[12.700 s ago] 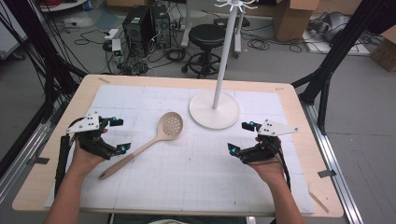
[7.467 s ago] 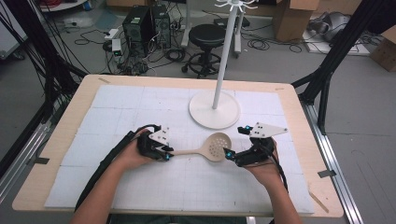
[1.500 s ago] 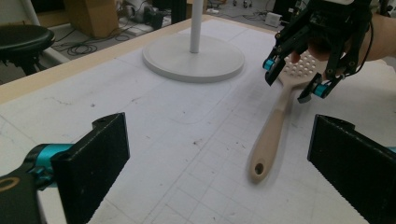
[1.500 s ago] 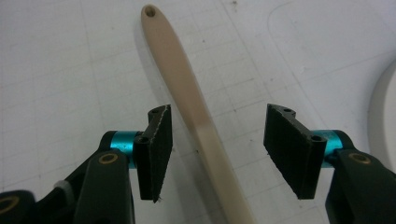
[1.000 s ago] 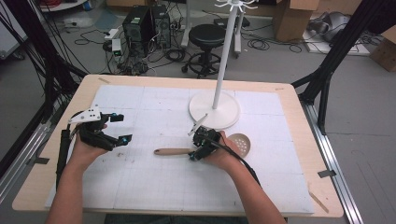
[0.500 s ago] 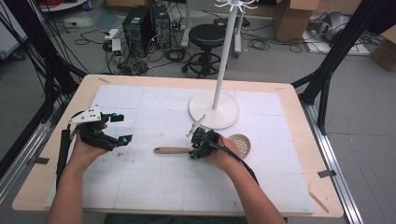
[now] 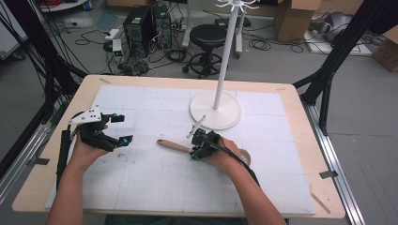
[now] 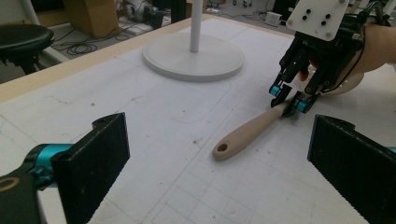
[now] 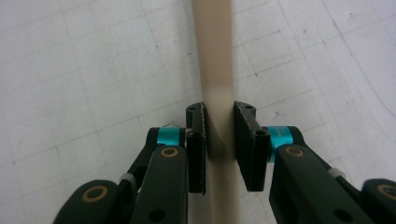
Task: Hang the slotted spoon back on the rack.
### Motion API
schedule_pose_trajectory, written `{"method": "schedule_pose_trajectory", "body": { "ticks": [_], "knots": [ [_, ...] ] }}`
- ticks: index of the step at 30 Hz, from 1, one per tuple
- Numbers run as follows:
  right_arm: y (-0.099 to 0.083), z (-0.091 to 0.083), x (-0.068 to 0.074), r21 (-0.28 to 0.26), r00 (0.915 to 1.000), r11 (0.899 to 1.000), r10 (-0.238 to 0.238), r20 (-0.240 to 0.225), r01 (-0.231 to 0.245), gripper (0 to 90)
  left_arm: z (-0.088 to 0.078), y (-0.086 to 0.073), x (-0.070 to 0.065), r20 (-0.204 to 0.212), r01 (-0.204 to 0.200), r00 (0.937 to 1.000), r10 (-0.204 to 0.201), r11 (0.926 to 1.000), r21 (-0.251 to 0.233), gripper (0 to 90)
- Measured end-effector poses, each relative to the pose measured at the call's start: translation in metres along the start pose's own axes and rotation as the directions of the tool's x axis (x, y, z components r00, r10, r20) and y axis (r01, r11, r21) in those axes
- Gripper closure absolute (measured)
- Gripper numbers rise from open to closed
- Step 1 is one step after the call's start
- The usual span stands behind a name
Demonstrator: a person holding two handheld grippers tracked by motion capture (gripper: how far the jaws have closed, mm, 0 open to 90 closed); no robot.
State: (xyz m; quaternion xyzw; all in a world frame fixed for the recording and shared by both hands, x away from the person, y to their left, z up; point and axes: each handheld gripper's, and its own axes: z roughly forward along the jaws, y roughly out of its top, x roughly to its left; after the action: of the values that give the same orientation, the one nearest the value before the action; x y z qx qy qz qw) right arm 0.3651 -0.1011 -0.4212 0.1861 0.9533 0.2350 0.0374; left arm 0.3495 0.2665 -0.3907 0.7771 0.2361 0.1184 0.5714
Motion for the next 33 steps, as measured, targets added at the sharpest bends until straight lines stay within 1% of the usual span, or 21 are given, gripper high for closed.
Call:
{"method": "schedule_pose_trajectory", "body": {
  "ticks": [3,5,6,9,11,14,15,16,18,20,24,26,27,28,30,31,32,33],
  "knots": [
    [0.000,0.000,-0.001,0.002,1.0000,1.000,0.002,-0.005,-0.002,75.4,0.000,0.000,0.000,0.000,0.000,1.0000,0.000,1.0000,-0.002,6.2],
    [-0.001,0.000,-0.002,-0.008,0.9998,1.000,0.013,-0.012,-0.013,75.5,-0.001,0.000,0.000,0.000,0.002,1.0000,-0.002,1.0000,-0.005,6.1],
    [-0.002,-0.001,-0.002,-0.007,0.9994,1.000,0.026,-0.021,-0.027,75.5,-0.001,0.000,0.000,-0.002,0.003,1.0000,-0.003,1.0000,-0.005,6.2],
    [-0.003,-0.002,-0.004,-0.024,0.9993,0.999,0.025,-0.028,-0.026,75.5,-0.002,0.000,0.001,-0.003,0.004,1.0000,-0.004,1.0000,-0.008,6.2],
    [-0.004,-0.006,-0.004,-0.047,0.9993,0.999,0.025,-0.028,-0.026,75.5,-0.003,-0.001,0.002,-0.004,0.006,1.0000,-0.006,0.9999,-0.011,6.1],
    [-0.005,-0.019,-0.006,-0.115,0.9987,0.993,0.025,-0.043,-0.030,75.6,-0.003,-0.001,0.002,-0.007,0.009,0.9999,-0.009,0.9999,-0.011,6.2],
    [-0.005,-0.026,-0.005,-0.143,0.9986,0.989,0.032,-0.043,-0.038,75.6,-0.003,-0.001,0.002,-0.006,0.011,0.9999,-0.011,0.9999,-0.012,6.2],
    [-0.006,-0.034,-0.006,-0.187,0.9985,0.982,0.029,-0.047,-0.038,75.6,-0.003,-0.001,0.002,-0.006,0.009,0.9999,-0.009,0.9999,-0.011,6.2],
    [-0.008,-0.046,-0.006,-0.240,0.9978,0.969,0.047,-0.048,-0.057,75.7,-0.003,-0.001,0.002,-0.007,0.009,0.9999,-0.009,0.9999,-0.012,6.1],
    [-0.011,-0.061,-0.007,-0.303,0.9976,0.951,0.054,-0.044,-0.064,75.7,-0.003,-0.001,0.002,-0.006,0.007,1.0000,-0.007,0.9999,-0.008,6.2],
    [-0.016,-0.085,-0.008,-0.383,0.9968,0.920,0.070,-0.038,-0.079,75.8,-0.002,-0.001,0.001,-0.006,0.012,0.9999,-0.012,0.9999,-0.009,6.2],
    [-0.018,-0.094,-0.010,-0.415,0.9973,0.907,0.067,-0.029,-0.073,75.8,-0.002,-0.001,0.001,-0.006,0.012,0.9999,-0.012,0.9999,-0.008,6.2],
    [-0.018,-0.097,-0.010,-0.422,0.9976,0.904,0.064,-0.027,-0.070,75.8,-0.002,-0.001,0.001,-0.006,0.011,0.9999,-0.012,0.9999,-0.008,6.2],
    [-0.019,-0.102,-0.010,-0.437,0.9975,0.897,0.067,-0.025,-0.071,75.8,-0.002,-0.001,0.001,-0.007,0.012,0.9999,-0.012,0.9999,-0.009,6.2],
    [-0.020,-0.107,-0.010,-0.448,0.9976,0.891,0.066,-0.019,-0.068,75.8,-0.003,-0.001,0.002,-0.007,0.007,0.9999,-0.007,0.9999,-0.007,6.2],
    [-0.020,-0.111,-0.010,-0.458,0.9976,0.886,0.068,-0.014,-0.067,75.8,-0.003,-0.001,0.002,-0.007,0.005,1.0000,-0.005,1.0000,-0.007,6.1],
    [-0.020,-0.114,-0.011,-0.463,0.9977,0.884,0.066,-0.012,-0.064,75.8,-0.003,-0.001,0.002,-0.006,0.006,1.0000,-0.006,0.9999,-0.009,6.1],
    [-0.021,-0.115,-0.011,-0.464,0.9979,0.884,0.064,-0.011,-0.062,75.9,-0.003,0.000,0.002,-0.005,0.008,1.0000,-0.008,0.9999,-0.010,6.2]
  ]
}}
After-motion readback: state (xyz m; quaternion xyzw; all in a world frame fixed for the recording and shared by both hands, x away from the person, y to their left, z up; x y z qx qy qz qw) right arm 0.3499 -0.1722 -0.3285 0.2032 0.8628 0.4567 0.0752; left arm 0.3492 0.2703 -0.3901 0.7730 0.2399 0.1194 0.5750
